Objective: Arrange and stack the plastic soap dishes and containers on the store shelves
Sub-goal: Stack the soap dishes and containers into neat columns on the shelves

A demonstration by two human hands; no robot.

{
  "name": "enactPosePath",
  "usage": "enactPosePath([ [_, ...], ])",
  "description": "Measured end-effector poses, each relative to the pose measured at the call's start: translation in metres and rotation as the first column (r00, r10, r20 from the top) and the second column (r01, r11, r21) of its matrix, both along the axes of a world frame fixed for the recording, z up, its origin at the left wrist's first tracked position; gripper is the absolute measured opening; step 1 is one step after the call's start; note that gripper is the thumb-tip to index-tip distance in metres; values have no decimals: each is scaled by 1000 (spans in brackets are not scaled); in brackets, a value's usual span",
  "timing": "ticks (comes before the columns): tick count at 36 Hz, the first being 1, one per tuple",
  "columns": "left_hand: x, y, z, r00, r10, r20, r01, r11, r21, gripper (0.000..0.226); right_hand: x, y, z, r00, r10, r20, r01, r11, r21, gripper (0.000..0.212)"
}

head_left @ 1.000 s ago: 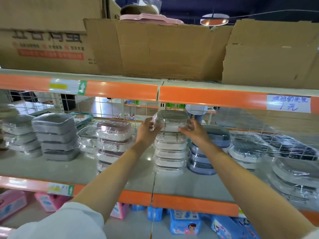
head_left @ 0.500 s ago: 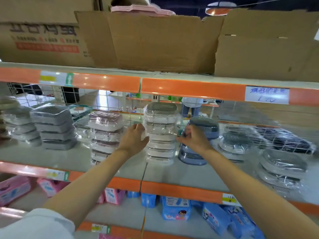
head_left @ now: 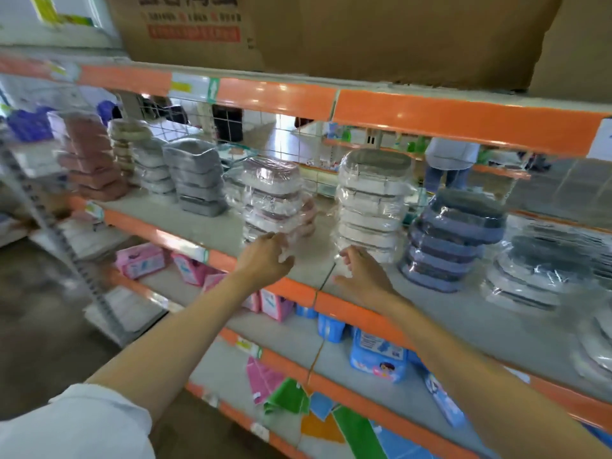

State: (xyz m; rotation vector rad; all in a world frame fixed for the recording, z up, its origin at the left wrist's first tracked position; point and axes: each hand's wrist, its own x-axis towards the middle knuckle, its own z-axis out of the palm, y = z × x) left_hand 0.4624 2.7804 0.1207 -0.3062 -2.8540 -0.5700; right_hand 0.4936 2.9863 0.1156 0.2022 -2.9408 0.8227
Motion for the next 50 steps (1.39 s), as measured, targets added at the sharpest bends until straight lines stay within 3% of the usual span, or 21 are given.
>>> enactPosePath([
  [10,7,-128,-10,983,172,58,-169,984,-61,37,-31,-124,3,961,271,-45,-258,947,194,46],
  [20,-24,-307,10,954,298,40,-293,951,-101,35,-93,-317,4,911,402,-91,-354,877,325,46],
  [27,-51,-409,7,953,290,86,-281,955,-98,55,-123,-415,-2,903,419,-91,-377,877,297,45],
  [40,-128,-485,-24,965,222,142,-203,970,-136,31,-216,-508,-23,942,333,30,-330,908,257,41],
  [45,-168,-528,-8,959,257,122,-238,960,-149,41,-271,-551,-19,943,330,-48,-318,933,167,44],
  [50,-218,-588,40,965,251,75,-238,960,-150,31,-335,-604,29,946,281,-159,-285,959,-1,43],
])
